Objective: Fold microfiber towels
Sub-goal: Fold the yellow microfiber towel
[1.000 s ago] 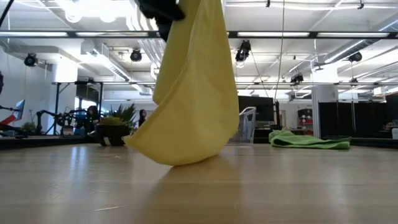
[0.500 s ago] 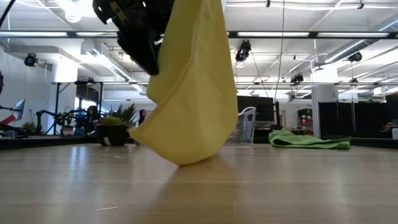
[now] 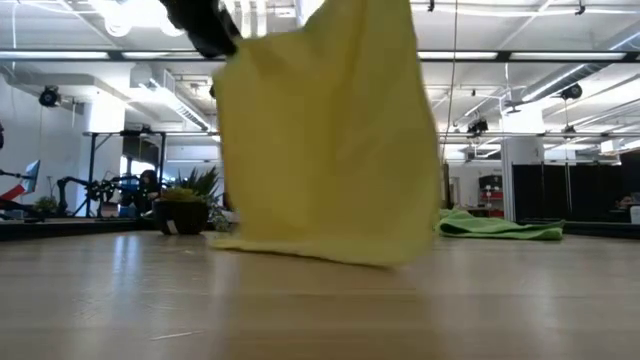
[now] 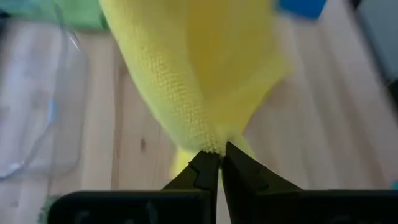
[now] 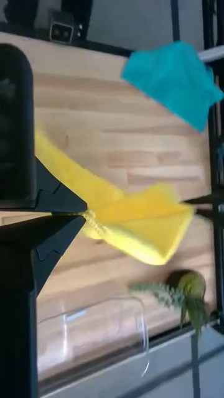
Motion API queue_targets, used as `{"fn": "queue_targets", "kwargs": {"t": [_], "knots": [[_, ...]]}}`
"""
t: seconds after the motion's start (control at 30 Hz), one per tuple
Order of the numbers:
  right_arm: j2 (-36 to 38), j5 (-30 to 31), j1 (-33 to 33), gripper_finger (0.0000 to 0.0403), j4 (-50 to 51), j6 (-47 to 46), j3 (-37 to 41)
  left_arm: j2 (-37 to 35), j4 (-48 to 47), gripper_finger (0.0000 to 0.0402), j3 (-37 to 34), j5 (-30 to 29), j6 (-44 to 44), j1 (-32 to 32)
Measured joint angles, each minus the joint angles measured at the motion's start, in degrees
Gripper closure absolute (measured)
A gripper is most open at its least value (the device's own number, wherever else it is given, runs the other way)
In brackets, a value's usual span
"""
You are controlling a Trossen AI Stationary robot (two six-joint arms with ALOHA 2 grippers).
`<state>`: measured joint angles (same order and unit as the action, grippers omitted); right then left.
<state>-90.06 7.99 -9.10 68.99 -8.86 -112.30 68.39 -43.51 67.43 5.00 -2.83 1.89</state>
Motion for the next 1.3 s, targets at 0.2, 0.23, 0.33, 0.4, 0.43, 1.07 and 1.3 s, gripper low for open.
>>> {"fn": "queue_targets", "kwargs": {"t": [0.2,0.23,0.33,0.4,0.43,1.07,1.3], "knots": [[2.72,4.12,-0.15,0.0394,-0.57,-2.52,5.38,-7.94,0.57,0.0401,1.20,-2.62,4.60,-0.13],[2.92,4.15,-0.15,0.0394,-0.83,-3.19,6.95,-8.80,0.60,0.0401,0.96,-2.74,5.50,-0.13],[3.55,4.16,-0.92,0.0394,-2.00,-6.12,12.35,-10.13,-1.01,0.0401,-0.04,-2.58,9.87,-0.32],[4.07,4.00,-2.50,0.0394,-4.25,-8.17,16.02,-10.24,-3.53,0.0401,-0.66,-1.59,12.79,-1.37],[4.49,3.67,-3.57,0.0394,-5.68,-9.20,17.75,-10.20,-4.36,0.0401,-0.96,-0.44,14.03,-2.16],[8.58,-14.95,-21.38,0.0394,-18.98,-34.48,17.00,-5.86,15.21,0.0401,0.05,23.04,39.66,-22.49],[8.11,-15.65,-17.63,0.0394,-16.84,-29.57,24.74,0.30,4.75,0.0401,-1.21,10.01,25.38,-21.34]]}}
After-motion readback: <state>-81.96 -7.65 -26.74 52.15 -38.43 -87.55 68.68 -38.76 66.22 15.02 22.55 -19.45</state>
